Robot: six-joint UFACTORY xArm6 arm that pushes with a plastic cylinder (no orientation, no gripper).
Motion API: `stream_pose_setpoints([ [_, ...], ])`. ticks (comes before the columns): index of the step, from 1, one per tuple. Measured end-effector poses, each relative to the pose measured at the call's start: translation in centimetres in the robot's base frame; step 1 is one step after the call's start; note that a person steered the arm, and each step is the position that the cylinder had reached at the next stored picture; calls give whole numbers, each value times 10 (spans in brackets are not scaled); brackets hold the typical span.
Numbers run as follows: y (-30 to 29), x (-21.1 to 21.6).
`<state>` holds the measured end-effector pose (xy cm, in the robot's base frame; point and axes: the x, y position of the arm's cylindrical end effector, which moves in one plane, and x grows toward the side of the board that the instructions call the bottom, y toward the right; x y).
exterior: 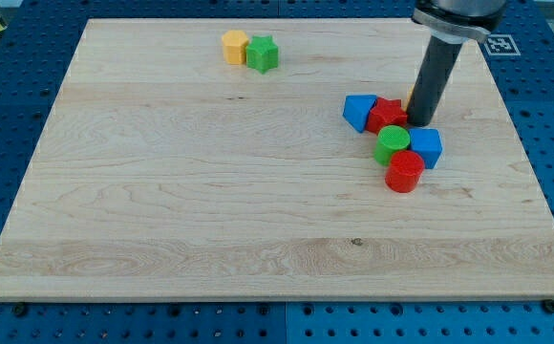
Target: Move the blue triangle towards the red star
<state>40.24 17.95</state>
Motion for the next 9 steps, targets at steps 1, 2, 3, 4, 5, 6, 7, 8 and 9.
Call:
stream_pose_setpoints([
  [1, -20, 0],
  [2, -67, -3],
  [3, -73, -20],
  [4, -80, -56],
  [5, -120, -63],
  [6, -147, -39],
  [7, -150, -17],
  [8, -174, -15],
  [9, -203, 14],
])
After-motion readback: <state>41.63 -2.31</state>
